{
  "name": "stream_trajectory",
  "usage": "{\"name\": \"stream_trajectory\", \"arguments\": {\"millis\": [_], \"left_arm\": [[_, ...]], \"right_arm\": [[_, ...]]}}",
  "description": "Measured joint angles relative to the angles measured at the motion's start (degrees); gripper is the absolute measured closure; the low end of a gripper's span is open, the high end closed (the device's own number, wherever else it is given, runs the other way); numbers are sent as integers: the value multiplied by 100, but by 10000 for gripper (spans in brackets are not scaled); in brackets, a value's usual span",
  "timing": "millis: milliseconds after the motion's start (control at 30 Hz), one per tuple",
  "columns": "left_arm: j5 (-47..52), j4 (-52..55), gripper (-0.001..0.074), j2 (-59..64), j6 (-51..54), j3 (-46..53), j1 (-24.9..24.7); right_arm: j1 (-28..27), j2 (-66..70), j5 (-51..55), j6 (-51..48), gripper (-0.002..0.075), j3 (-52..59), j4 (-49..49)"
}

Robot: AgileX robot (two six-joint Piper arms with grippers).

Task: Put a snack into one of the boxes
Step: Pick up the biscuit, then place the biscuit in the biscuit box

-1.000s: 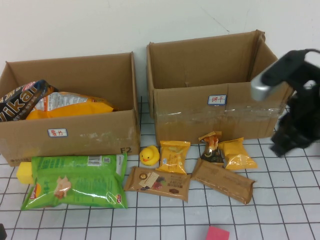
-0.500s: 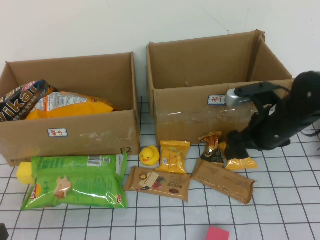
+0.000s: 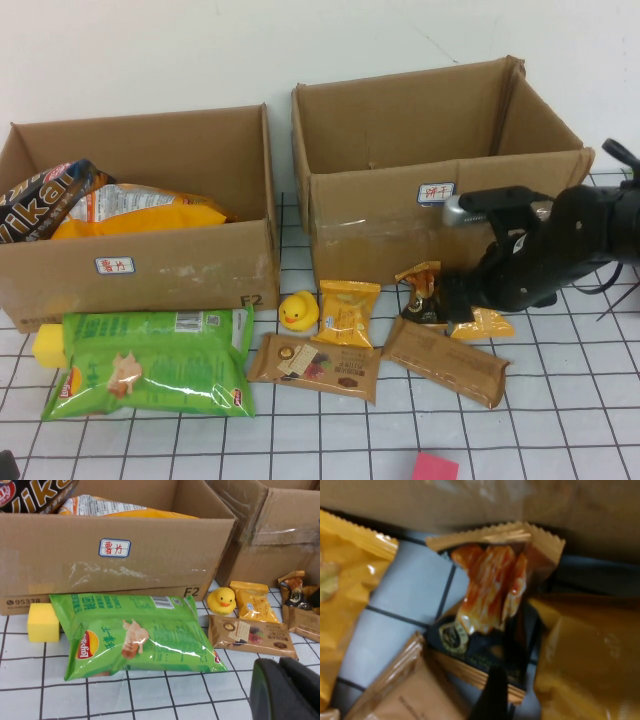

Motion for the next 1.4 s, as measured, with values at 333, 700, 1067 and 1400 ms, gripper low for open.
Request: {"name": "stream_trajectory", "arguments": {"millis": [333,700,1067,1400], "left_arm": [[18,0,736,0,0,0,0],[44,-13,736,0,0,0,0],[16,-163,736,0,0,0,0],[-266,-188,736,0,341,0,0]], "right_arm": [[0,122,115,22,216,-4,-31],[0,-522,1021,-39,351,-25,-43],[0,-2515,2039,-480,351,-14,-43],[0,-3261,521,-821,352,-5,-43]]}}
